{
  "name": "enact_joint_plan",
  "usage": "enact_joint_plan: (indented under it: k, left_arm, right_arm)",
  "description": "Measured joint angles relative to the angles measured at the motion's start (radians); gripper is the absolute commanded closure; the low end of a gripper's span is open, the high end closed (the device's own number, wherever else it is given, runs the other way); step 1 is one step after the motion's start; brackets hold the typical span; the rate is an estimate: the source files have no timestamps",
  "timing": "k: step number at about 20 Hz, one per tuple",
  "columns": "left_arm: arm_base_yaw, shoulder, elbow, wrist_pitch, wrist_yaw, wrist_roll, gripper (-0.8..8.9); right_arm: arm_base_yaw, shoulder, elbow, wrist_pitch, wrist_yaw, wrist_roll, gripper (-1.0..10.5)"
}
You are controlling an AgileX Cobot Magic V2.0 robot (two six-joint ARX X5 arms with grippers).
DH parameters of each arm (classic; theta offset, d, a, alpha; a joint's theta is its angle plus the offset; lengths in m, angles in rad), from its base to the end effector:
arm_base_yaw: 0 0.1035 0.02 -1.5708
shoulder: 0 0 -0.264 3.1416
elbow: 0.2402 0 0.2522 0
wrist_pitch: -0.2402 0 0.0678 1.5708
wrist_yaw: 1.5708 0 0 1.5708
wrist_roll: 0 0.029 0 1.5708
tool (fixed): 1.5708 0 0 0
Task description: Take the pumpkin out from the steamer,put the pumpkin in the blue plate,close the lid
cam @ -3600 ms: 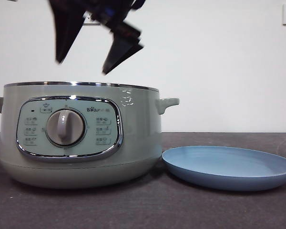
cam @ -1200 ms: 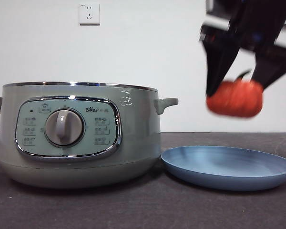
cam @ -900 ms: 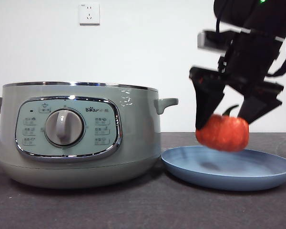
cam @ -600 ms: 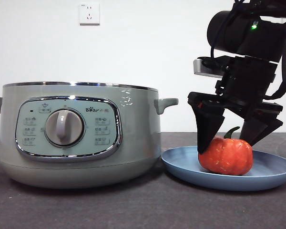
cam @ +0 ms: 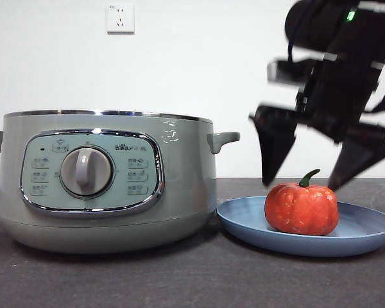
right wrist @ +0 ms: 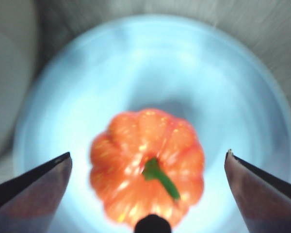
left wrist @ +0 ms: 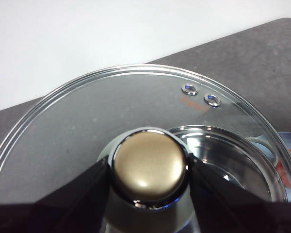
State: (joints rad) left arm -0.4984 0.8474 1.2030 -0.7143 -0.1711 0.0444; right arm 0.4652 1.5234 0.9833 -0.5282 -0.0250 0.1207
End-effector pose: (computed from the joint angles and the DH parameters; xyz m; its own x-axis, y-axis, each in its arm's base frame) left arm 0.1291 -0.0646 0.4091 0.8918 -0.2915 -0.3459 0.3444 0.9334 0.1013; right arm 0.2634 0.1330 0.2079 0.4191 0.2383 -0.8761 -0.3616 0.9289 0.0797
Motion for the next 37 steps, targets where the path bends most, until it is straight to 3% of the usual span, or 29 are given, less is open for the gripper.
enact_joint_plan:
  k: [9,16,22,37]
  left_arm:
    - [0.0,0.201,0.0,0.013,0.142,0.0,8.21]
    - [0.0,0.39,0.0,0.127,0.24,0.0,8.21]
    - [0.0,0.494,0.0,0.147,0.246,0.0,8.22]
    - [0.0,0.548,0.011,0.1,0.257,0.007,8.17]
  right_arm:
    - [-0.001,-0.348,0.0,-0.044,0.003,0.003,3.2]
    - [-0.001,-0.524,0.0,-0.048,0.003,0.003,3.2]
    - [-0.001,-0.577,0.0,-0.108,0.082,0.004,3.2]
    - [-0.014,-0.581,0.0,-0.115,0.082,0.003,3.2]
